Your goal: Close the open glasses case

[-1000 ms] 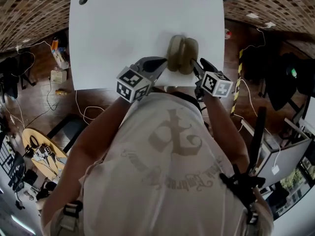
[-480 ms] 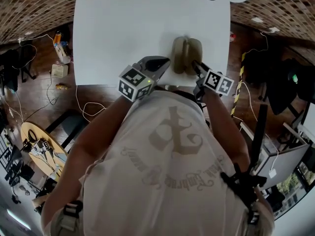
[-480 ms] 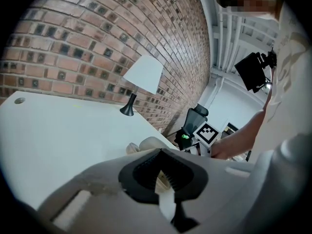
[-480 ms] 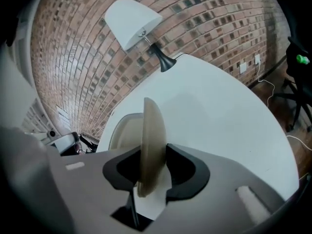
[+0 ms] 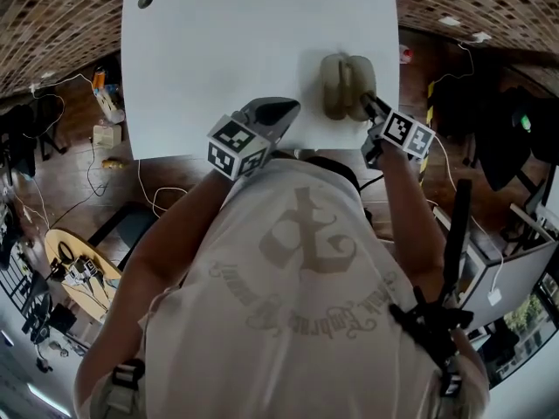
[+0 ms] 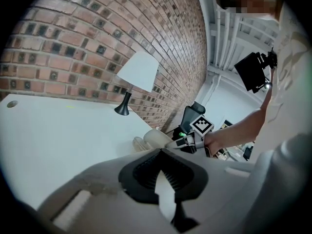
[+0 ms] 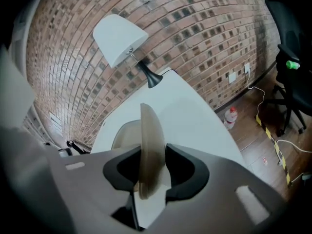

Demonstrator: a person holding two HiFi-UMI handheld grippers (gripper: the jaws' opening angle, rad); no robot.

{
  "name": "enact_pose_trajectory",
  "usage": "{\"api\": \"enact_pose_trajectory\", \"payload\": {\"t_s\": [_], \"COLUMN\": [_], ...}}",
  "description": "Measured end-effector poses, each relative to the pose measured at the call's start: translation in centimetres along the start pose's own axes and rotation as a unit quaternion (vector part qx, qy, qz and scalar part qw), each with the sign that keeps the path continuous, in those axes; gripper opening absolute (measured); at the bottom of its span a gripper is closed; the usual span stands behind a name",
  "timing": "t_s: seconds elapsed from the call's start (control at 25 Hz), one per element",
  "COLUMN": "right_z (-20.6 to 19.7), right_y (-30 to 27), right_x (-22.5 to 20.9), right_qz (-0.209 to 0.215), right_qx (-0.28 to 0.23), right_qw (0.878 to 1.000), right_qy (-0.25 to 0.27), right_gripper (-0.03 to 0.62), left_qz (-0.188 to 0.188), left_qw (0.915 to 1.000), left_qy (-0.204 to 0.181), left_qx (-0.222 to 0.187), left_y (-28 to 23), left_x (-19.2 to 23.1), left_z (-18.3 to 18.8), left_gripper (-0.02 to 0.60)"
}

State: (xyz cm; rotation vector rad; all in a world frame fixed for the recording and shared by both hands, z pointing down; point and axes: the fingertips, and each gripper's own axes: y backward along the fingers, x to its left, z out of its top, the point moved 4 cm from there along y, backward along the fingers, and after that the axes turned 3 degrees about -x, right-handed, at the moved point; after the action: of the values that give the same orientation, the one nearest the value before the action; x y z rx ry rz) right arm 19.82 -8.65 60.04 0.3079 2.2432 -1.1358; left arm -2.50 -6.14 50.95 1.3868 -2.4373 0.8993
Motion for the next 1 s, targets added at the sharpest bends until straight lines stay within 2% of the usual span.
{"api": "enact_pose_trajectory", "payload": {"t_s": [0.16, 0.32, 0.48, 0.6, 0.76, 1.0], "right_z": [2.3, 3.7, 4.0, 3.2, 1.4, 0.0], "right_y": [1.5, 1.2, 1.1, 1.3, 0.7, 0.8], "right_x": [-0.9, -0.6, 1.3, 3.1, 5.7, 6.7], "right_qz": [-0.051, -0.076, -0.113, -0.125, -0.105, -0.087], "right_qx": [-0.004, 0.002, 0.012, 0.011, 0.012, 0.011], "right_qw": [0.996, 0.983, 0.948, 0.924, 0.907, 0.904], "right_qy": [0.067, 0.168, 0.298, 0.36, 0.407, 0.419], "right_gripper": [0.121, 0.121, 0.124, 0.147, 0.178, 0.208], "left_qz": [-0.001, -0.003, -0.005, -0.005, -0.002, -0.01], "left_qw": [1.0, 1.0, 1.0, 1.0, 1.0, 0.9999], "left_qy": [-0.003, -0.003, -0.004, -0.003, -0.004, -0.01], "left_qx": [-0.004, 0.0, -0.001, -0.003, -0.005, -0.002], "left_y": [-0.3, -0.3, -0.4, -0.1, 0.7, 0.7], "left_x": [-0.3, -0.5, -0.8, -0.7, 0.0, -0.5], "left_z": [0.3, 0.2, 0.2, 0.2, 0.2, -0.1], "left_gripper": [0.007, 0.007, 0.008, 0.007, 0.008, 0.008]}}
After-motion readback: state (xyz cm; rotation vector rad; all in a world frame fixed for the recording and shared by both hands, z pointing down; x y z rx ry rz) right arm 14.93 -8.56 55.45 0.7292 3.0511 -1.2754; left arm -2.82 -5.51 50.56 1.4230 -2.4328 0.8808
